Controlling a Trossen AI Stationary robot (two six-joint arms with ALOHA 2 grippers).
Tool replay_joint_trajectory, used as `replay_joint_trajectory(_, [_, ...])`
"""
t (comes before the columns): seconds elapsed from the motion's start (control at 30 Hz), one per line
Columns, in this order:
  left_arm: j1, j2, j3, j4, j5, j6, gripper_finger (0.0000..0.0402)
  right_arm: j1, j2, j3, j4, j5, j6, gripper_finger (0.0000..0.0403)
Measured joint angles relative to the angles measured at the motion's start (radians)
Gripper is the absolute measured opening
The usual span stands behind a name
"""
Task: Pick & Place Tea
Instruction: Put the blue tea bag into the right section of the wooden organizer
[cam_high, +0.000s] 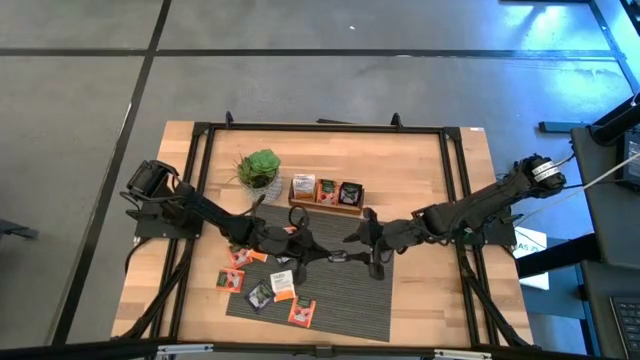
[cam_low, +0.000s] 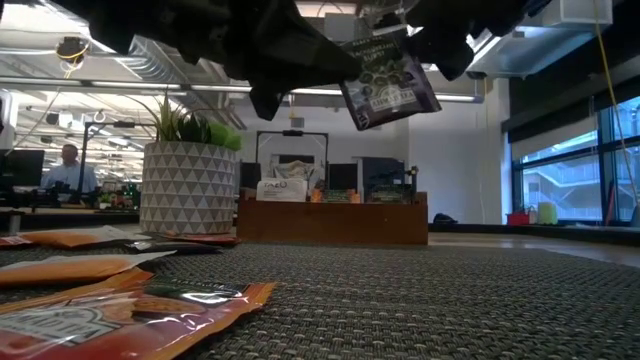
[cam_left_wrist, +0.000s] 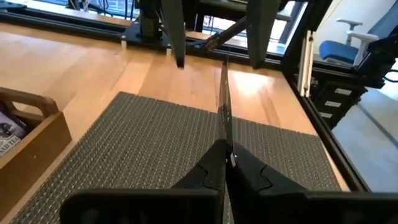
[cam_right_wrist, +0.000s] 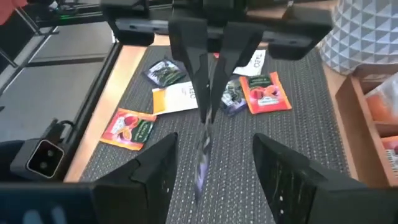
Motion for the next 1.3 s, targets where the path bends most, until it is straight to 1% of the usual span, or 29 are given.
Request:
replay_joint_trajectory(0.17, [0.000, 0.000, 0.000, 0.001, 0.000, -0.023, 0.0003, -0.005, 0.006, 0.000, 0.021, -0.017, 0.003, 0.0205])
replay_joint_trajectory(0.3, [0.000, 0.000, 0.000, 0.006, -0.003, -0.023, 0.0002, -0.004, 0.010, 0.000, 0.025, -0.019, 0.007, 0.0184])
replay_joint_trajectory(0.47, [0.000, 0.000, 0.000, 0.010, -0.003, -0.025, 0.0003, -0.006, 0.026, 0.000, 0.041, -0.042, 0.000, 0.0140])
replay_joint_trajectory(0.63, [0.000, 0.000, 0.000, 0.010, -0.003, -0.025, 0.0003, -0.013, 0.048, 0.000, 0.081, -0.042, -0.001, 0.0099])
replay_joint_trajectory(0.73, [0.000, 0.000, 0.000, 0.010, -0.002, -0.025, 0.0005, -0.024, 0.049, 0.000, 0.072, -0.042, 0.000, 0.0074])
replay_joint_trajectory(0.93, [0.000, 0.000, 0.000, 0.009, -0.002, -0.024, 0.0005, -0.039, 0.049, 0.000, 0.076, -0.042, 0.000, 0.0010])
replay_joint_trajectory(1.17, [0.000, 0.000, 0.000, 0.009, 0.002, -0.022, 0.0010, -0.041, 0.049, 0.000, 0.072, -0.042, 0.016, 0.0006])
replay_joint_trajectory(1.3, [0.000, 0.000, 0.000, 0.000, 0.044, -0.008, 0.0047, -0.041, 0.047, 0.000, 0.069, -0.041, 0.017, 0.0005])
